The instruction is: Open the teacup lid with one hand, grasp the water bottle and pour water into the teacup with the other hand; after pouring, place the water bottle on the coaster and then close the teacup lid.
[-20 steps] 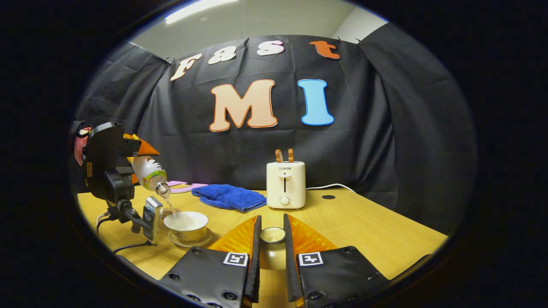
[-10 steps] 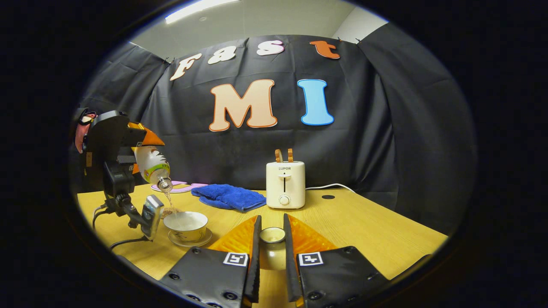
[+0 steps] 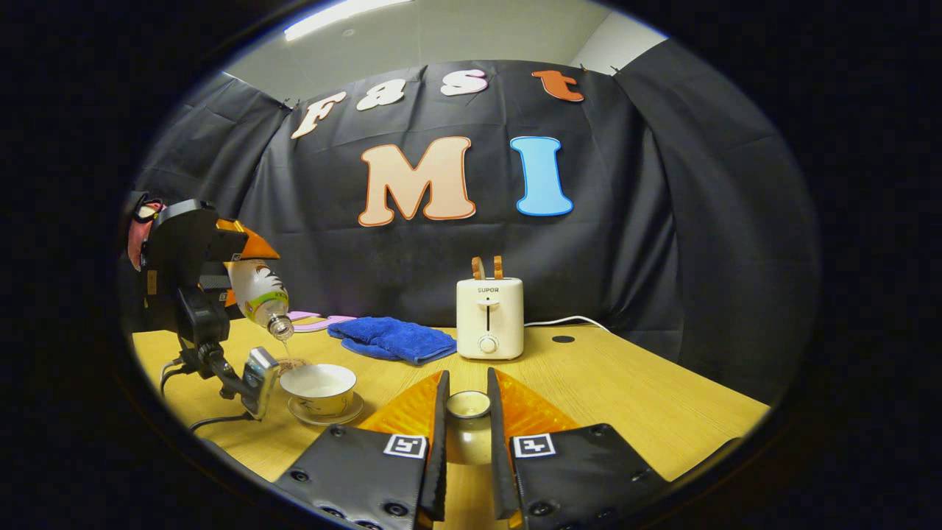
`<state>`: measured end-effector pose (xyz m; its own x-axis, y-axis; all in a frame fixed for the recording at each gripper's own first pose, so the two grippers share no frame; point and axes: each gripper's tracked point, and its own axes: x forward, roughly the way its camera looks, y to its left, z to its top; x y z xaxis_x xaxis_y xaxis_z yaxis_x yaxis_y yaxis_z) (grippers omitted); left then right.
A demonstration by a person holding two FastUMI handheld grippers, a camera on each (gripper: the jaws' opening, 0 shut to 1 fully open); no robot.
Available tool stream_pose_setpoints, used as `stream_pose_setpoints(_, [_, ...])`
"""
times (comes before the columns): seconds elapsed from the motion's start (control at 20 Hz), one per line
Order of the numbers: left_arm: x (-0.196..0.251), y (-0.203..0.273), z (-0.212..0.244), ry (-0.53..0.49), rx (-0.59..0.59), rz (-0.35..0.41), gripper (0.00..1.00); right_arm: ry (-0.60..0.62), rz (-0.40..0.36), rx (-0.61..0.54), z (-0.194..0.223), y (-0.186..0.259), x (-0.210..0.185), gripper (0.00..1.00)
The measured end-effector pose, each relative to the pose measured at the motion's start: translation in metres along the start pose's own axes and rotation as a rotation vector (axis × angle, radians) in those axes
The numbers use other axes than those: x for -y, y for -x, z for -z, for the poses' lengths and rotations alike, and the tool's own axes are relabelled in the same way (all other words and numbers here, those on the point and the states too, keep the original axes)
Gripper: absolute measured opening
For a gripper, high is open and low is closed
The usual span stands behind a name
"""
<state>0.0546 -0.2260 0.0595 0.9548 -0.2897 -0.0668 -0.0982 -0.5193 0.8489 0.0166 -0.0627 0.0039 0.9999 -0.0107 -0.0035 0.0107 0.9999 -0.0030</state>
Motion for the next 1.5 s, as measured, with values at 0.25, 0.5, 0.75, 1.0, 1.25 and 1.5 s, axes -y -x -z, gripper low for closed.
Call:
stream_pose_setpoints(0.25, [0.051, 0.010, -0.022, 0.379, 0.077, 0.150, 0.54, 0.000, -0.003, 0.000, 0.000, 0.000, 0.000, 0.27])
stream_pose_setpoints(0.5, [0.067, 0.023, -0.033, 0.837, 0.131, 0.233, 0.53, 0.000, -0.004, 0.000, 0.000, 0.000, 0.000, 0.27])
stream_pose_setpoints(0.75, [0.031, 0.024, -0.019, 1.315, 0.185, 0.181, 0.53, 0.000, -0.004, 0.000, 0.000, 0.000, -0.001, 0.27])
stream_pose_setpoints(1.0, [0.005, 0.011, -0.006, 1.724, 0.242, 0.143, 0.53, 0.001, -0.008, -0.002, 0.001, 0.000, -0.001, 0.27])
stream_pose_setpoints(1.25, [0.016, -0.009, -0.016, 1.939, 0.288, 0.126, 0.53, 0.001, -0.008, 0.000, 0.000, -0.001, -0.001, 0.27])
stream_pose_setpoints(1.5, [0.040, -0.034, -0.032, 2.029, 0.288, 0.156, 0.54, 0.001, -0.008, 0.000, 0.001, -0.001, -0.001, 0.30])
